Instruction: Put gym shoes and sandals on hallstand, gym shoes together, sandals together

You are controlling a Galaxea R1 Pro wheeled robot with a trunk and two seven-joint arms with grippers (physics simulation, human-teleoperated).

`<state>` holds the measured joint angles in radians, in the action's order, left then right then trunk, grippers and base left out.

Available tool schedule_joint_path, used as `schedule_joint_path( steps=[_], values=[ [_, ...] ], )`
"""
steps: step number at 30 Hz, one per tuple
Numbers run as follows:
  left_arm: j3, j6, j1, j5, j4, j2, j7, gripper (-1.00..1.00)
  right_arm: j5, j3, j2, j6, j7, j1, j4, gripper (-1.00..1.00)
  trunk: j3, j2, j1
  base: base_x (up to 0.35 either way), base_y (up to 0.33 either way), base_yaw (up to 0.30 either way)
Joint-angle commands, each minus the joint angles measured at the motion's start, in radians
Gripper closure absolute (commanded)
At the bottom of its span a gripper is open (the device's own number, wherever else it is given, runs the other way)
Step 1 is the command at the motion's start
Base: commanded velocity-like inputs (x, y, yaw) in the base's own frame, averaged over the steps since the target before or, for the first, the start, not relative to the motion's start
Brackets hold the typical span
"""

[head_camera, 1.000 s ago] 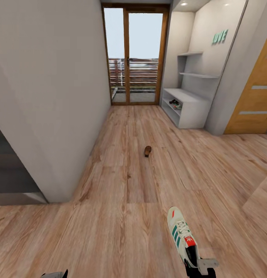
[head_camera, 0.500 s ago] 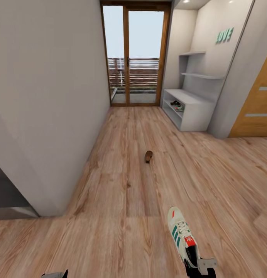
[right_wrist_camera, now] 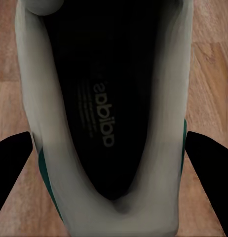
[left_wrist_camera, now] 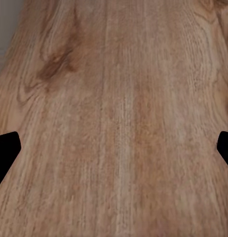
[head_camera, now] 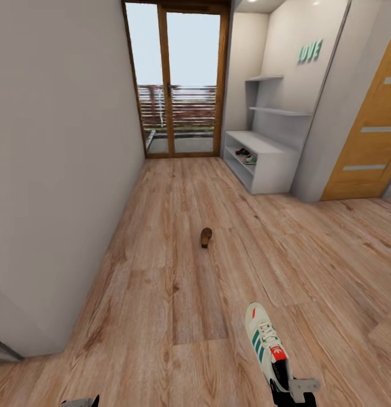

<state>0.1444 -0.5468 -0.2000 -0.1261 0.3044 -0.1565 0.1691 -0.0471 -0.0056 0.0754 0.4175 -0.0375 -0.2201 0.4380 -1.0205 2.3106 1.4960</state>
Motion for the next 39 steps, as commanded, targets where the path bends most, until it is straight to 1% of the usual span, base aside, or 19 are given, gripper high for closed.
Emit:
schedule_joint_path(
  steps=[1,17,26,39],
  values=[
    [0.003,-0.001,0.0,-0.01,-0.001,0.0,0.01,-1.0,-0.005,-0.001,0.0,0.003,-0.004,-0.001,-0.001,1.0,-0.001,0.0,0.0,0.338,0.0,-0.252],
    [0.003,-0.001,0.0,-0.01,-0.001,0.0,0.01,-1.0,-0.006,-0.001,0.0,0.003,-0.004,-0.001,-0.002,1.0,0.0,0.0,0.0,0.338,0.0,-0.031],
    [0.003,-0.001,0.0,-0.01,-0.001,0.0,0.01,-1.0,-0.006,-0.001,0.0,0.003,-0.004,-0.001,-0.002,1.0,0.001,0.0,0.0,0.338,0.0,-0.146],
    [0.003,-0.001,0.0,-0.01,-0.001,0.001,0.01,-1.0,-0.005,-0.001,0.0,0.003,-0.003,-0.001,-0.001,1.0,0.001,0.0,0.0,0.338,0.0,-0.009]
  ],
)
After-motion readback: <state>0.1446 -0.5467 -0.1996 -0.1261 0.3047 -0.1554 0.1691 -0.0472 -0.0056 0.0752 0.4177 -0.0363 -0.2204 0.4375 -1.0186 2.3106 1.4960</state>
